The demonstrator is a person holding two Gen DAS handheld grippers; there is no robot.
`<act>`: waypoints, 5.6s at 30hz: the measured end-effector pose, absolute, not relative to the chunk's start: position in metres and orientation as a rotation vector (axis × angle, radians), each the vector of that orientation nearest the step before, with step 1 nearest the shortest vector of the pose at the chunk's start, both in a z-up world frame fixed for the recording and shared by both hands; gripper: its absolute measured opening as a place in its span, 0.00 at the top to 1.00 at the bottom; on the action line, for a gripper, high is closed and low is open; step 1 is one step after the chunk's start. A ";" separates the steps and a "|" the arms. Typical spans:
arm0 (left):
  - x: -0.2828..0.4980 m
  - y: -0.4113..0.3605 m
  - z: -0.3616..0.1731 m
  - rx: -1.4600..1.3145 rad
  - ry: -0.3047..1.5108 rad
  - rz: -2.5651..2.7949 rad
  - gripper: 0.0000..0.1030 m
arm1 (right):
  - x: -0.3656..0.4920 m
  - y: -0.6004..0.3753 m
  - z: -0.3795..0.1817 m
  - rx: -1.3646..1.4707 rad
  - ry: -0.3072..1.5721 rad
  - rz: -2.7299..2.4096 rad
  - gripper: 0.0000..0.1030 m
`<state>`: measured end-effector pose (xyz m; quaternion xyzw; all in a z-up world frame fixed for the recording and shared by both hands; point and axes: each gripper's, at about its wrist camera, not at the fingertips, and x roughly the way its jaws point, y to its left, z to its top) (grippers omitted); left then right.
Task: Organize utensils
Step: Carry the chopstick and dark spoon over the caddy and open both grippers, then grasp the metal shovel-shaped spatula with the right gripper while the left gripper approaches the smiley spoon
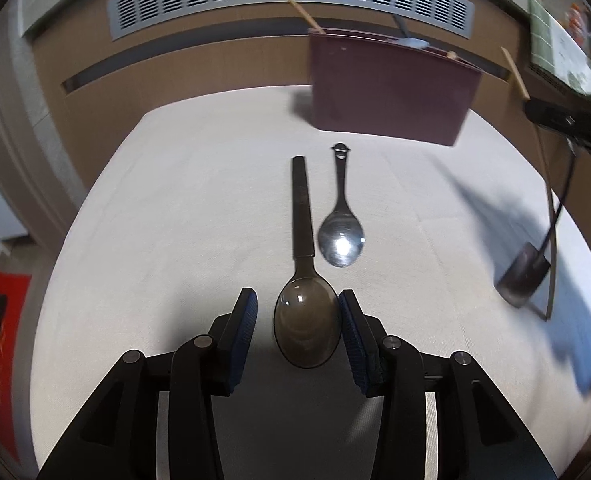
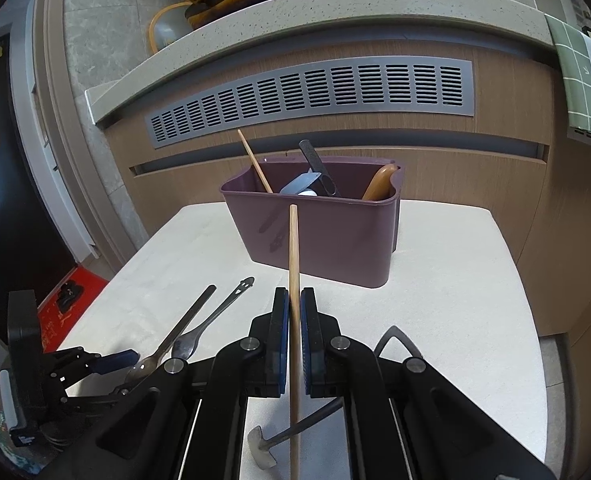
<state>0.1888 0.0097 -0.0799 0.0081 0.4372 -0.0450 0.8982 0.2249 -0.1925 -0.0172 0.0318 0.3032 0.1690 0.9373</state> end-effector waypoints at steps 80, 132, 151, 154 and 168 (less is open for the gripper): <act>0.360 0.004 0.108 -0.351 0.124 -0.230 0.88 | 0.298 -0.216 0.157 0.014 0.137 0.245 0.95; 0.191 0.080 -0.062 -0.356 0.885 -0.149 0.71 | 0.181 -0.258 -0.095 0.121 0.989 0.539 0.70; 0.193 0.065 -0.075 -0.288 0.942 -0.202 0.71 | 0.183 -0.154 -0.094 -0.405 0.869 0.709 0.62; 0.194 0.062 -0.076 -0.265 0.951 -0.214 0.71 | 0.184 -0.153 -0.094 -0.424 0.881 0.717 0.63; 0.216 0.027 -0.068 -0.122 0.930 -0.211 0.71 | 0.204 -0.231 -0.048 0.076 0.777 0.490 0.73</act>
